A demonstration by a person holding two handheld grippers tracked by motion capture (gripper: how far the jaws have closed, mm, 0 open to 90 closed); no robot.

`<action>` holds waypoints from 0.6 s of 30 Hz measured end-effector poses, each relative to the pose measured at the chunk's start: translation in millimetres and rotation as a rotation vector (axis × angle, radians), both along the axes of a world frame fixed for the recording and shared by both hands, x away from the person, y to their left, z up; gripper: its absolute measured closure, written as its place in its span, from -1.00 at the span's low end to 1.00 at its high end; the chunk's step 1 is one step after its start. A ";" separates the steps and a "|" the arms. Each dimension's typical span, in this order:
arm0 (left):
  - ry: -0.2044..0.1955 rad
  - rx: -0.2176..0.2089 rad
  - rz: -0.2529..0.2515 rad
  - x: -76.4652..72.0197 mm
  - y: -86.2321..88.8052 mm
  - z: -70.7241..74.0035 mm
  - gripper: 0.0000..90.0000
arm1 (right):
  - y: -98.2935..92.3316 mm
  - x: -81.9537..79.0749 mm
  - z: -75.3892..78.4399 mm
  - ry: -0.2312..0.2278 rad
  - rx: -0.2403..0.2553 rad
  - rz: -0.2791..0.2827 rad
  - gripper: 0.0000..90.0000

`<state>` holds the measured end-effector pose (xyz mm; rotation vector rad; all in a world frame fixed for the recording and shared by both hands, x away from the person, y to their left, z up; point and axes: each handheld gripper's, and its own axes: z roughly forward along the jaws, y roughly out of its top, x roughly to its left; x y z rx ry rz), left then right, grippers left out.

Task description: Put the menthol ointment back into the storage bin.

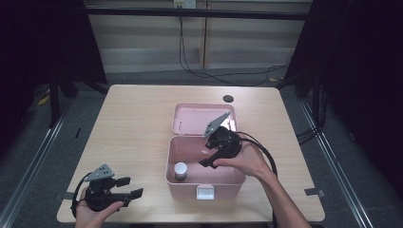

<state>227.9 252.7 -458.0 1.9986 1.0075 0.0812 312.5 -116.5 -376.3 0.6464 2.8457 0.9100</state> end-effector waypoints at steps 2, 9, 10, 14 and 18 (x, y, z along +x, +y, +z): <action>0.001 0.000 -0.001 0.0 -0.2 -0.1 -0.39 | -6.5 -2.2 -0.2 -0.016 0.026 -0.019 -0.25; 0.002 0.003 -0.002 0.4 0.2 -0.3 -0.39 | -28.0 -13.1 -4.8 -0.038 0.082 -0.060 -0.27; 0.003 0.003 -0.002 0.5 0.0 -0.4 -0.39 | -28.0 -13.1 -4.8 -0.038 0.082 -0.060 -0.27; 0.002 0.005 -0.001 0.2 0.0 -0.2 -0.39 | -36.4 -18.1 -3.2 -0.075 0.126 -0.095 -0.25; 0.001 -0.001 0.004 -0.1 0.0 0.0 -0.39 | -45.2 -23.7 0.1 -0.123 0.180 -0.145 -0.17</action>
